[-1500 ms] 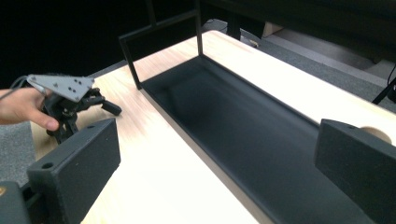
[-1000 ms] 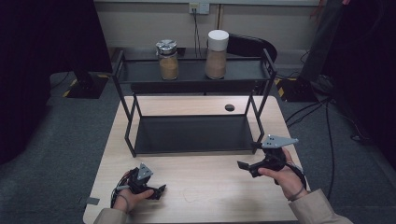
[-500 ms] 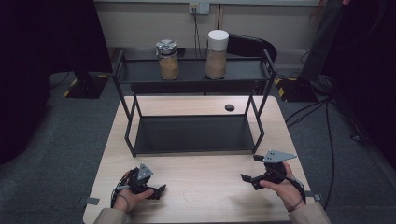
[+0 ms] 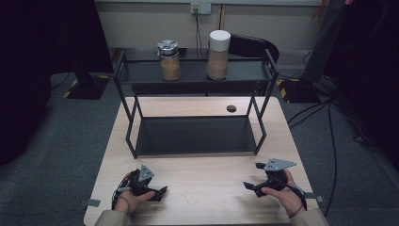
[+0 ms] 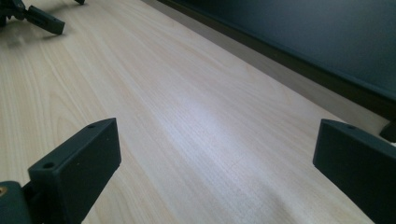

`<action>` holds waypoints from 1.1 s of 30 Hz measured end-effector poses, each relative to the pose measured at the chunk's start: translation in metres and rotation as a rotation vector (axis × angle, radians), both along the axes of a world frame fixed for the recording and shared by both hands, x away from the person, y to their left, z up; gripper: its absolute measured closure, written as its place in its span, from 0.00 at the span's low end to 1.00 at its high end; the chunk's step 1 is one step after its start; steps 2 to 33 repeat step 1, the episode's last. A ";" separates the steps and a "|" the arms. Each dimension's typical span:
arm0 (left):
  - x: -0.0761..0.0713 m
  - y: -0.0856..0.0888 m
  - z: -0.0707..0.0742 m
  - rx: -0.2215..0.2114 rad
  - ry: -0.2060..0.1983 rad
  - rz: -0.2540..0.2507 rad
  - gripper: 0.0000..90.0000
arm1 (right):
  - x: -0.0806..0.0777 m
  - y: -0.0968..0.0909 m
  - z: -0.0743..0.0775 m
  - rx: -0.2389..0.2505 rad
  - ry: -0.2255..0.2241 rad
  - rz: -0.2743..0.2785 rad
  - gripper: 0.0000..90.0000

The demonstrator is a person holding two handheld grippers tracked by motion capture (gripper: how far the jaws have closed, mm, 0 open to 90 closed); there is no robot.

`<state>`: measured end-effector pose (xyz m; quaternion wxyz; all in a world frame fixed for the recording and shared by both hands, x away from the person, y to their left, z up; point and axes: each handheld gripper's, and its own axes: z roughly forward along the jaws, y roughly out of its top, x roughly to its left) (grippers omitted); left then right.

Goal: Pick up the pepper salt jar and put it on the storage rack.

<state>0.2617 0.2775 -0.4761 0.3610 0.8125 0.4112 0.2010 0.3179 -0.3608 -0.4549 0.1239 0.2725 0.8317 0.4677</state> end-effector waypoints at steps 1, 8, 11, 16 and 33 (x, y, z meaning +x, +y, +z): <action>0.000 0.000 0.000 -0.001 0.000 0.001 0.00 | 0.000 0.000 -0.001 -0.002 0.003 0.002 0.00; 0.000 0.000 0.000 -0.001 0.000 0.001 0.00 | 0.000 0.000 -0.001 -0.002 0.003 0.002 0.00; 0.000 0.000 0.000 -0.001 0.000 0.001 0.00 | 0.000 0.000 -0.001 -0.002 0.003 0.002 0.00; 0.000 0.000 0.000 -0.001 0.000 0.001 0.00 | 0.000 0.000 -0.001 -0.002 0.003 0.002 0.00; 0.000 0.000 0.000 -0.001 0.000 0.001 0.00 | 0.000 0.000 -0.001 -0.002 0.003 0.002 0.00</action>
